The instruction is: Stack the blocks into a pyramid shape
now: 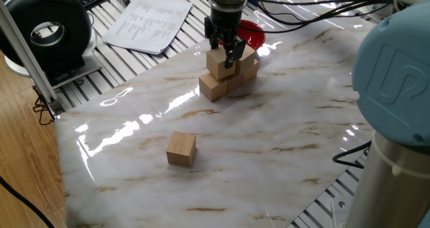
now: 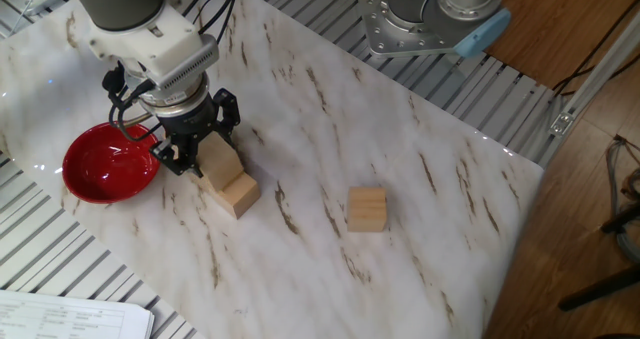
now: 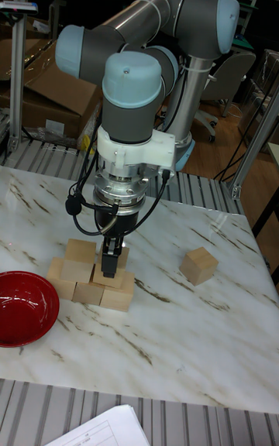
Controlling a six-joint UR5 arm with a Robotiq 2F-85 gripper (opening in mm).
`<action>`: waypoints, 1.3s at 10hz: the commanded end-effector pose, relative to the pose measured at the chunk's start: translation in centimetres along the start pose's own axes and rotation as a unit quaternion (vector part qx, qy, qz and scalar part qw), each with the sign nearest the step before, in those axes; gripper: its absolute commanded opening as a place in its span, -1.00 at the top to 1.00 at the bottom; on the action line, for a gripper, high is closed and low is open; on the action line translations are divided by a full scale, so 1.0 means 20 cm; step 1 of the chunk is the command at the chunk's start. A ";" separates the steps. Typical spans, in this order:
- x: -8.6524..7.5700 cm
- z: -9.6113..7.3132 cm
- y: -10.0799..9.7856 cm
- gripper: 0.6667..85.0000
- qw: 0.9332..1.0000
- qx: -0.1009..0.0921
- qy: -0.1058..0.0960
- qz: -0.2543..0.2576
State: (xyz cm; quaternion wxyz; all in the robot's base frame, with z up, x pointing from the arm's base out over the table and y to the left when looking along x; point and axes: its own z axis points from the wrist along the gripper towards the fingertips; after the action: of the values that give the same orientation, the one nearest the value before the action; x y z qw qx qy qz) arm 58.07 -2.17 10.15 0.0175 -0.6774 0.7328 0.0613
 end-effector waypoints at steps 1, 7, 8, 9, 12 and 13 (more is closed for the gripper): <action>-0.01 0.00 -0.01 0.98 1.000 0.004 -0.006 0.000; 0.00 0.03 -0.04 0.79 1.000 0.017 -0.009 -0.014; 0.00 0.03 -0.04 0.78 1.000 0.017 -0.009 -0.014; 0.00 0.03 -0.05 0.77 1.000 0.018 -0.009 -0.015; 0.00 0.04 -0.04 0.64 1.000 0.018 -0.012 -0.018; 0.00 0.04 -0.03 0.62 1.000 0.017 -0.013 -0.017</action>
State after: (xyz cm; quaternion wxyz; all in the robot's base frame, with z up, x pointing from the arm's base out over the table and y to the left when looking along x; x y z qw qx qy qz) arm 58.70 -2.34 9.26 0.0318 -0.6893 0.7219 0.0524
